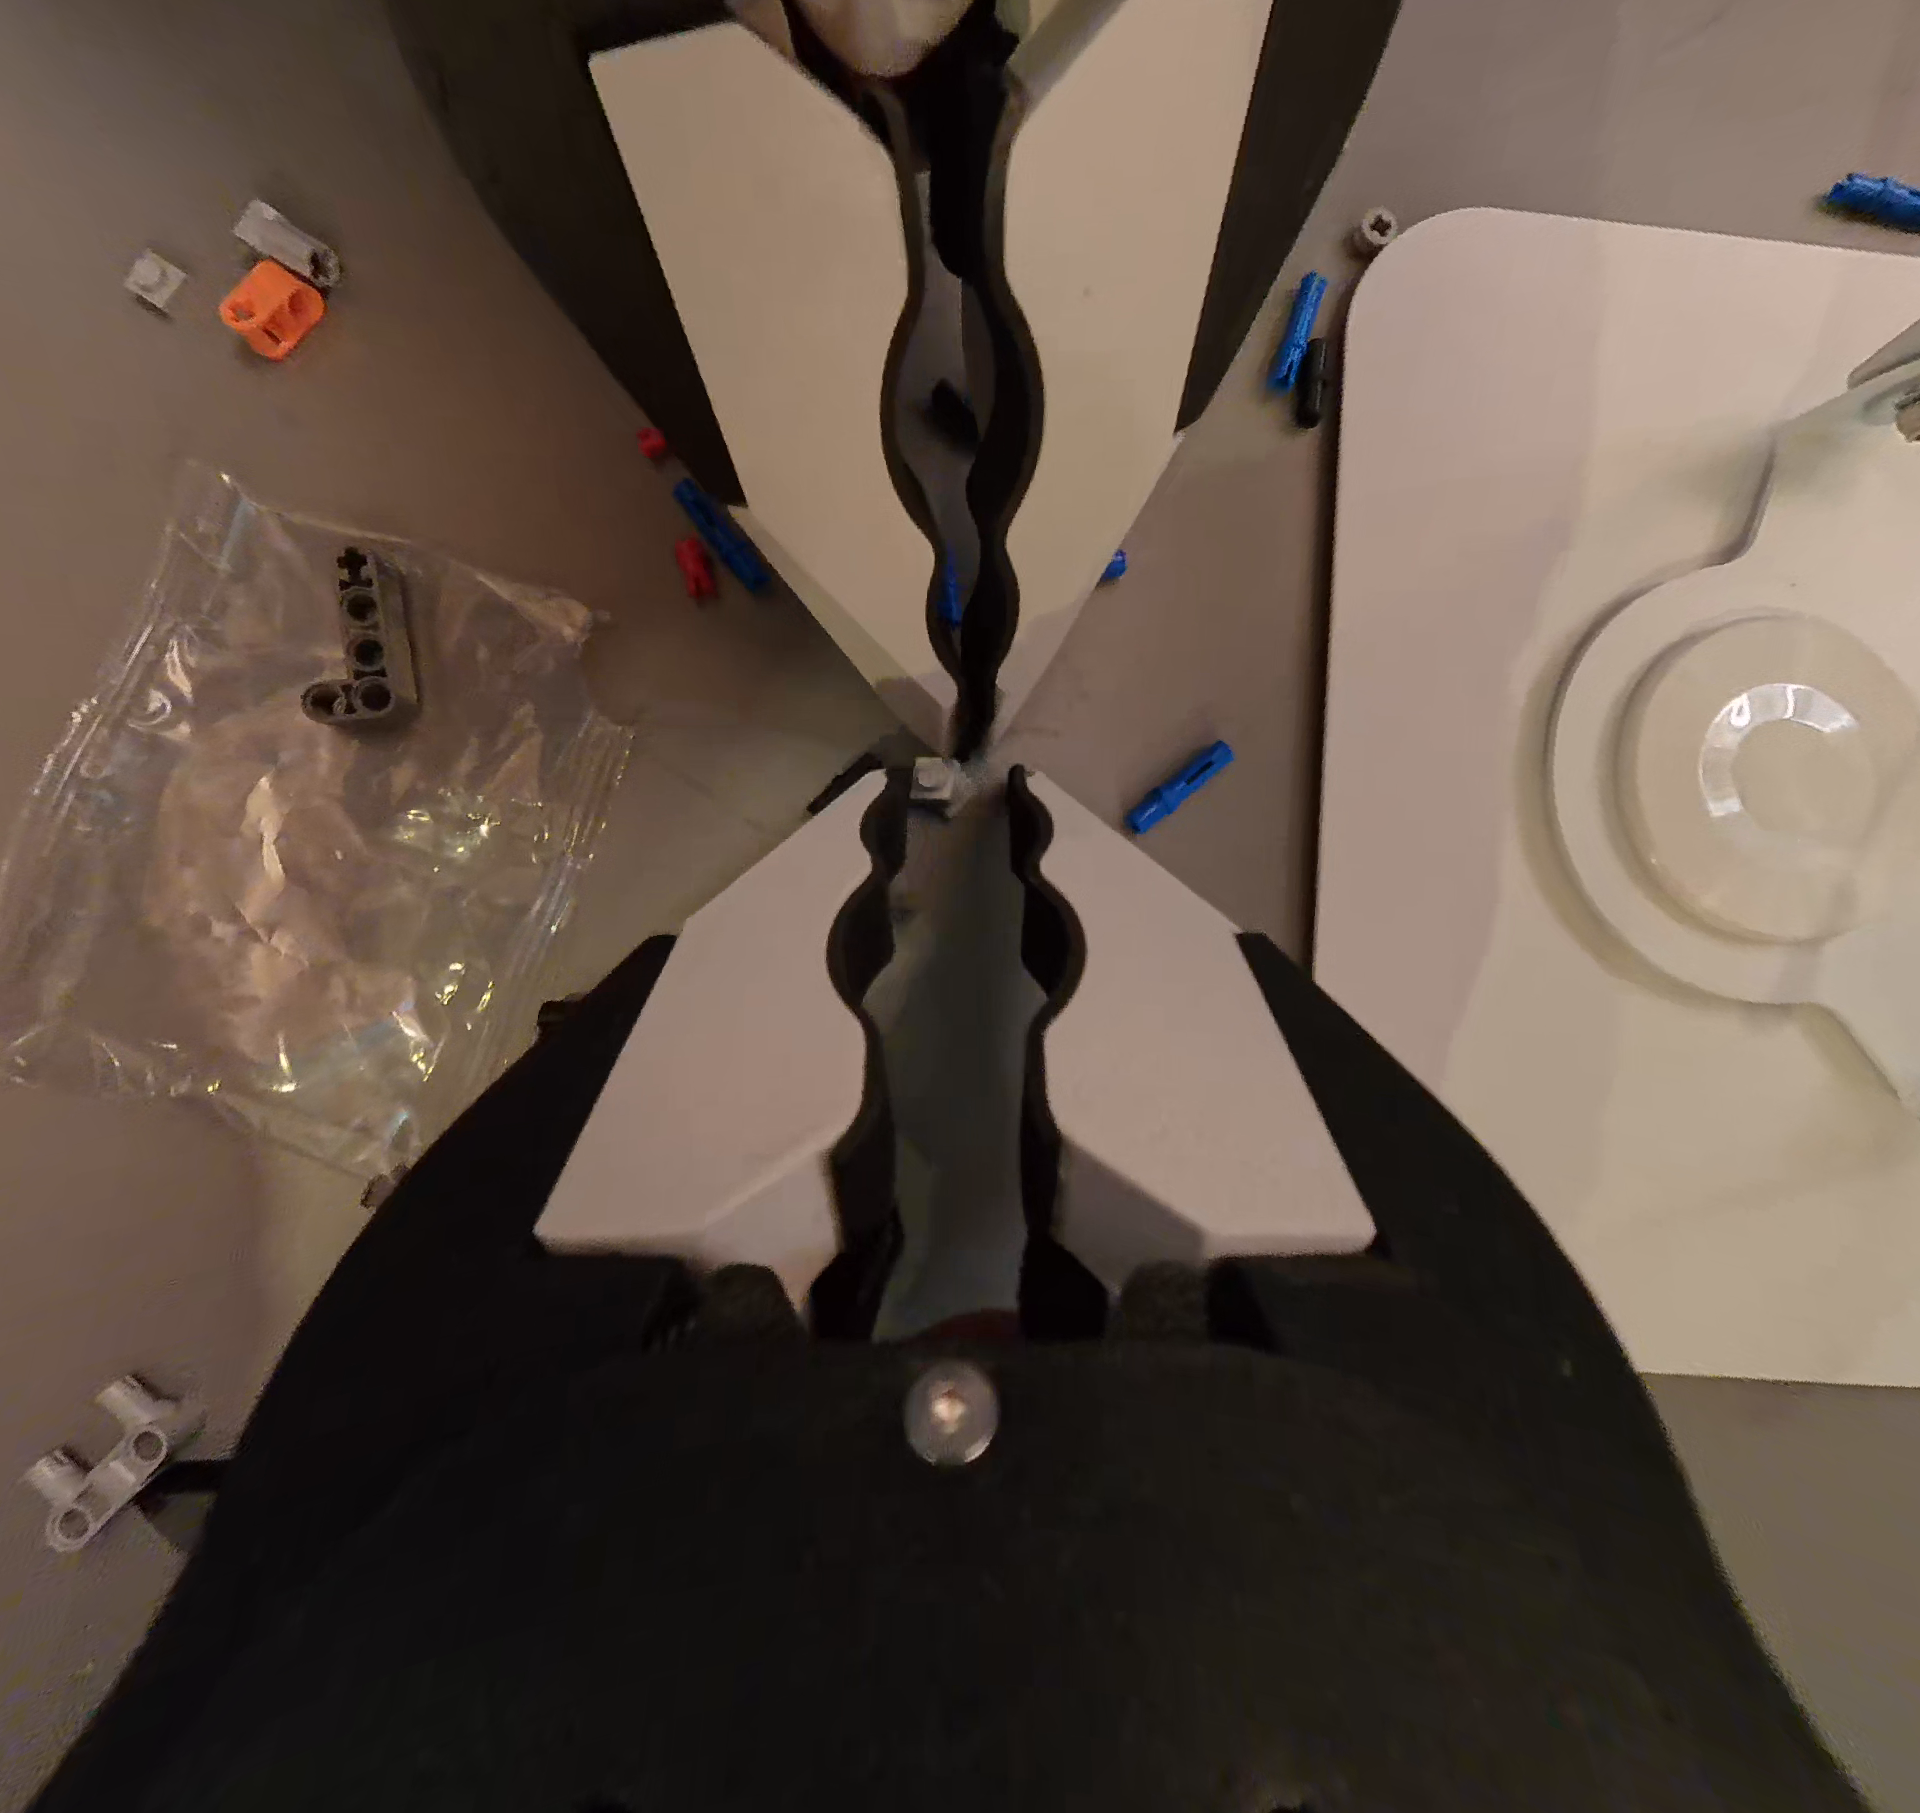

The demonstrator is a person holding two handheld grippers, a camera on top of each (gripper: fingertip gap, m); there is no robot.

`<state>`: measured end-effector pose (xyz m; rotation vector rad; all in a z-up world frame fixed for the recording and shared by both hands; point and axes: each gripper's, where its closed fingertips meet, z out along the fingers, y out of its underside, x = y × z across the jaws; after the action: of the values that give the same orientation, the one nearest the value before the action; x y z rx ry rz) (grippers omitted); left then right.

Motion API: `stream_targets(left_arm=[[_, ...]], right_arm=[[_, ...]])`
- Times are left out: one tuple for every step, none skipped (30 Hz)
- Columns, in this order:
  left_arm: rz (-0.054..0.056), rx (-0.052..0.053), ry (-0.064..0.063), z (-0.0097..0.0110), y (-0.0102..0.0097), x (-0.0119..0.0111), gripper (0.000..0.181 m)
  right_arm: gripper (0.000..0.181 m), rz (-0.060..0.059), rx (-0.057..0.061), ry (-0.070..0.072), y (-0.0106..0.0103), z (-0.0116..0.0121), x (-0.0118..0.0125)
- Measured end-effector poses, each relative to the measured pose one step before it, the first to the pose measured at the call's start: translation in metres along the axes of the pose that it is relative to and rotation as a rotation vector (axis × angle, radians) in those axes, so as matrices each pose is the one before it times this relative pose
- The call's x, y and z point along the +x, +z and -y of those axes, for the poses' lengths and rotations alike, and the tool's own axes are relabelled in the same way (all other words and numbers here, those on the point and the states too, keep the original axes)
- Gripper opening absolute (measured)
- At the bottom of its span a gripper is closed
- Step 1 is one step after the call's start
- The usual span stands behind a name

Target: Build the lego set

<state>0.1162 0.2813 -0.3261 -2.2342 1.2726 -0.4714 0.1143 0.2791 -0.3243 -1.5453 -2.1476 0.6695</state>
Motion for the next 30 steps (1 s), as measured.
stream_targets(left_arm=[[-0.0004,0.0006,-0.0013,-0.00011,0.00001,0.00005,0.0],[0.0004,0.0002,-0.0003,-0.00022,-0.00017,-0.0001,0.0],[0.0006,-0.0005,0.0003,-0.00012,-0.0002,-0.00007,0.0],[-0.0002,-0.0002,0.0,-0.00014,-0.00009,0.00006,0.0],[-0.0004,-0.0001,-0.0011,0.0,-0.00001,-0.00009,0.0],[0.0001,-0.001,0.0003,0.00004,0.00006,-0.00003,0.0],[0.0001,-0.0013,0.0003,-0.00001,0.00004,-0.00002,0.0],[0.0004,-0.0011,0.0006,0.00004,-0.00005,0.00001,0.0],[0.0007,-0.0008,0.0013,-0.00001,0.00003,0.0,0.0],[0.0007,-0.0006,-0.0001,-0.00002,0.00001,-0.00004,0.0],[0.0008,-0.0005,0.0001,-0.00009,-0.00004,0.00011,0.0],[-0.0005,-0.001,0.0006,-0.00008,-0.00002,0.00031,0.0],[0.0012,-0.0015,0.0003,-0.00026,-0.00013,0.00012,0.0],[0.0015,-0.0006,0.0001,-0.00009,-0.00004,0.00001,0.0],[0.0013,0.0002,-0.0011,-0.00001,-0.00001,-0.00002,0.0],[0.0006,-0.0006,-0.0021,0.00013,-0.00002,-0.00005,0.0],[0.0003,-0.0009,-0.0008,-0.00002,0.00001,-0.00002,0.0],[-0.0005,-0.0002,0.0006,0.00011,0.00009,0.00013,0.0],[-0.0016,0.0003,-0.0007,0.00006,0.00016,0.00032,0.0],[-0.0015,0.0003,-0.0009,0.00011,0.00007,0.00033,0.0],[-0.0013,-0.0001,0.0001,-0.00008,-0.00004,0.00048,0.0],[-0.0001,0.0005,-0.0004,-0.00006,-0.00005,0.0003,0.0],[-0.0019,0.0008,-0.0011,-0.00004,-0.00005,0.00046,0.0],[-0.0017,0.0011,-0.0021,-0.00009,0.00002,0.00036,0.0],[-0.0026,0.0008,-0.0017,0.0,-0.00002,0.00052,0.0],[-0.0024,0.0009,-0.001,0.00015,0.00009,0.00054,0.0],[-0.0024,-0.0003,0.0001,0.00012,0.00011,0.00056,0.0],[0.0015,-0.0016,0.0005,-0.00007,0.00002,0.0,0.0],[-0.0002,-0.002,0.0019,0.00011,0.00018,0.00042,0.0],[-0.0025,-0.0009,0.0031,0.00047,0.00028,0.00076,0.0]], right_arm=[[0.018,-0.0033,0.0084,0.0065,-0.00161,-0.00013,0.00057],[0.018,-0.0014,0.0077,0.0061,-0.00212,-0.00047,0.00021],[0.017,-0.0028,0.0063,0.0056,-0.00232,-0.00042,0.0004],[0.016,-0.0042,0.0091,-0.0015,-0.00213,0.00056,0.0],[0.014,-0.0065,0.0096,-0.0058,-0.00161,0.00137,-0.00057],[0.014,-0.0046,0.0043,0.0008,-0.00053,0.00145,-0.00087],[0.014,-0.003,0.0025,-0.0001,0.00037,0.00175,-0.00189],[0.014,-0.0076,0.0037,-0.0079,0.00096,0.00191,-0.0022],[0.013,-0.0126,-0.0032,-0.0103,0.00149,0.00087,-0.00163],[0.013,-0.012,-0.0086,-0.0077,0.00158,-0.00023,-0.00133],[0.013,-0.0106,-0.004,-0.0021,0.00084,-0.00001,-0.00093],[0.013,-0.0104,-0.0043,-0.0005,0.00048,-0.00018,-0.00072],[0.012,-0.0147,-0.0061,-0.0057,-0.00004,-0.00059,-0.00035],[0.011,-0.0163,-0.0031,-0.0058,-0.00031,-0.00046,0.00027],[0.01,-0.0048,-0.0013,-0.0024,-0.00003,-0.00032,-0.00088],[0.008,-0.0057,-0.0015,-0.0049,0.00054,-0.00056,-0.00062],[0.007,-0.0135,-0.0059,-0.0062,0.0009,-0.00119,0.00089],[0.007,-0.0121,-0.0009,-0.0056,0.00027,-0.00019,0.00101],[0.005,-0.0046,0.0026,-0.0017,-0.00023,0.00031,0.00033],[0.004,-0.0046,0.0009,-0.0012,-0.00013,-0.00006,0.00057],[0.004,-0.0095,0.0004,-0.0014,-0.00008,-0.00032,0.00119],[0.004,-0.0027,0.0061,0.0019,-0.00024,0.00032,0.00029],[0.004,0.0043,0.0056,0.0072,0.00015,0.00018,-0.00067],[0.005,0.0011,0.0027,0.0059,0.00002,-0.00024,-0.00034],[0.005,-0.0015,0.0015,0.0014,-0.00035,-0.00023,-0.00023],[0.007,-0.0043,-0.0036,0.0001,-0.00048,-0.00108,0.0],[0.008,-0.0097,-0.0053,0.0008,-0.00068,-0.00135,0.00101],[0.011,-0.01,-0.0031,0.0028,-0.00094,-0.0012,0.00128],[0.012,0.0007,0.0004,0.0034,-0.00071,-0.00037,-0.00034],[0.012,0.0035,0.0005,-0.0004,-0.00024,-0.00011,-0.00093]])
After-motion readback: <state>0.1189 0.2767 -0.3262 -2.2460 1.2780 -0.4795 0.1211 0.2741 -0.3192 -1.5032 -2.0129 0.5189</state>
